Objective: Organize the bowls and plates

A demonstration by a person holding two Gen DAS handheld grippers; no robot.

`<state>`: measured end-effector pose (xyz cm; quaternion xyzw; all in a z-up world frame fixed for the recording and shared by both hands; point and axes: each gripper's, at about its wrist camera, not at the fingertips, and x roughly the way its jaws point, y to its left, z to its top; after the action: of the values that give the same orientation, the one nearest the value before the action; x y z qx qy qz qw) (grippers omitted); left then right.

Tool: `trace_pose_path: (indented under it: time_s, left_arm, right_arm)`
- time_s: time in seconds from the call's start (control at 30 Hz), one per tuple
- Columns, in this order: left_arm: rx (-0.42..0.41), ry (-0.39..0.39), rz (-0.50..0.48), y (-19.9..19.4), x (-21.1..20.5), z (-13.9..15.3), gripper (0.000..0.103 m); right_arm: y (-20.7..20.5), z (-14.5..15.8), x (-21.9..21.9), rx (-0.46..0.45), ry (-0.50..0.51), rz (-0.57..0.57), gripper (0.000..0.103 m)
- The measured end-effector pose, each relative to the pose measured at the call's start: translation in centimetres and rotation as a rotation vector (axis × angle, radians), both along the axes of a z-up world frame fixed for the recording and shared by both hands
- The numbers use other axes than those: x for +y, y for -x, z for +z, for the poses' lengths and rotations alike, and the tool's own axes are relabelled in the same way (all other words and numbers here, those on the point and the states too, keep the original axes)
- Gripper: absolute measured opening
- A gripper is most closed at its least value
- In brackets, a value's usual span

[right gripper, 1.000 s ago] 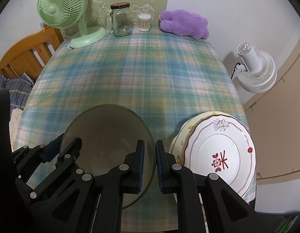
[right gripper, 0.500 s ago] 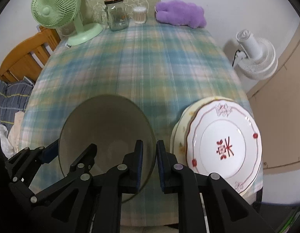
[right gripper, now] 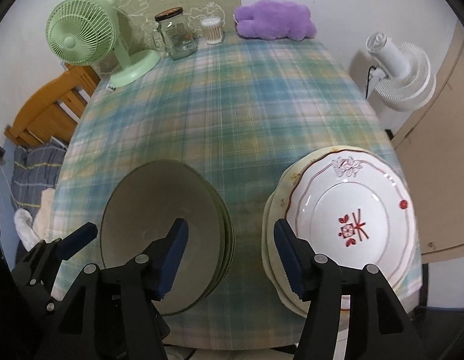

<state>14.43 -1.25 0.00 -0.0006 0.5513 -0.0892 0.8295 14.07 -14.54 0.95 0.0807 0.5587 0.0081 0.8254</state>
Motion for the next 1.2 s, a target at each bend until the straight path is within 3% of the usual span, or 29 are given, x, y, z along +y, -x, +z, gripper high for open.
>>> trace_pose_path:
  time_s: [0.5,0.83,1.2]
  left_arm:
    - [0.071,-0.066,0.103,-1.1,-1.0,-2.0,0.090]
    - [0.108,-0.073,0.146,-1.1,-0.8,-3.0,0.090]
    - [0.123,0.009,0.083,-1.7,-0.2,-3.9,0.090]
  right_arm:
    - [-3.0,-4.1,-1.1,0.099,-0.141,0.086,0.062]
    - [-3.4,-5.3,-0.5,0.133,-0.209,0.135,0.031]
    - [-3.4,-5.1,0.0,0.132,-0.175,0.119,0.031]
